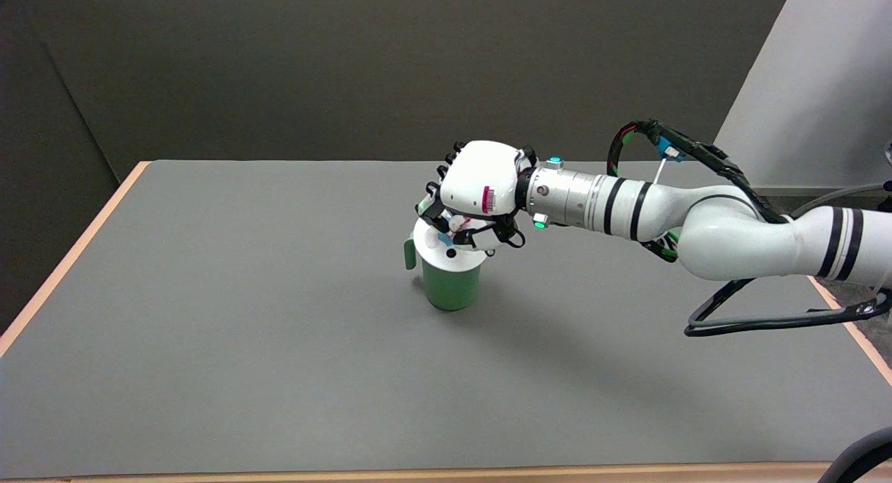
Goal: Place the white cup lid onto the cup.
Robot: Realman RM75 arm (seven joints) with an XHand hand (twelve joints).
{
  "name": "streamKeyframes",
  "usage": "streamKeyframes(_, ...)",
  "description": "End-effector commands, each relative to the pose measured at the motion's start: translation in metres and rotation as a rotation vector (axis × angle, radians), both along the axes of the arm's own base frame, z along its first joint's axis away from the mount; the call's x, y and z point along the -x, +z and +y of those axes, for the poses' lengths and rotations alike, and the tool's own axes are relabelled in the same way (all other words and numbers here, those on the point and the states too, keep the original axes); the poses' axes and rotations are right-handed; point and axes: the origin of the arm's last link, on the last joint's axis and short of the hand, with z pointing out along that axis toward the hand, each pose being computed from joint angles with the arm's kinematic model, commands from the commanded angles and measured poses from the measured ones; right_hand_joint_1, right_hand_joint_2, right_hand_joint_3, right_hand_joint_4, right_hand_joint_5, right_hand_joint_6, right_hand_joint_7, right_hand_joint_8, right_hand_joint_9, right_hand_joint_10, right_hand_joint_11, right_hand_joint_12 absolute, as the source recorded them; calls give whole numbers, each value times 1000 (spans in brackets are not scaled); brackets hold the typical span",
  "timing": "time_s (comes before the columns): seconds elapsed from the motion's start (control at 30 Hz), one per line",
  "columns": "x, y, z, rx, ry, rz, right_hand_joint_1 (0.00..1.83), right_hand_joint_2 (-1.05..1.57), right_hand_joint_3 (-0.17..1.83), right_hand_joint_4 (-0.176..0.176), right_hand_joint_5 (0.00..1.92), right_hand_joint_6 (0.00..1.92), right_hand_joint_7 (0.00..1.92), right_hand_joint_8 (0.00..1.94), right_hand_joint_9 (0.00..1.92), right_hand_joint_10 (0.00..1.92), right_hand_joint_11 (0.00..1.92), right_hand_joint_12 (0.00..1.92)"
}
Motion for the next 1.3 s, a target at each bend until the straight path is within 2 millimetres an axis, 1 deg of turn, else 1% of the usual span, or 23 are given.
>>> streamKeyframes(0.03,-1,0,-3,0,10,12,936,1090,245,176,798,1281,1110,497,1126,468,960,960)
streamKeyframes(0.17,-2,0,-3,-1,14,16,936,1089,245,176,799,1279,1112,495,1126,466,946,987)
streamKeyframes(0.33,-4,-1,-3,-4,19,16,932,1094,244,176,789,1292,1085,497,1076,466,959,916)
streamKeyframes(0.4,-4,-1,-3,-4,19,16,950,1079,238,176,818,1248,1103,413,1081,388,977,903)
streamKeyframes(0.7,-1,-2,-2,-9,5,24,943,1087,240,176,803,1267,1038,391,1033,374,986,866)
streamKeyframes(0.73,-1,-2,-2,-11,4,26,928,982,443,176,796,972,1030,375,1029,361,979,868)
streamKeyframes(0.77,-1,-2,-2,-11,4,28,900,773,846,176,780,379,1015,346,1023,339,966,873)
streamKeyframes(1.1,-2,0,-2,-12,9,38,900,757,874,176,759,353,958,311,995,329,948,921)
streamKeyframes(1.3,-12,1,-5,-5,38,24,899,754,885,176,753,347,948,305,991,323,962,892)
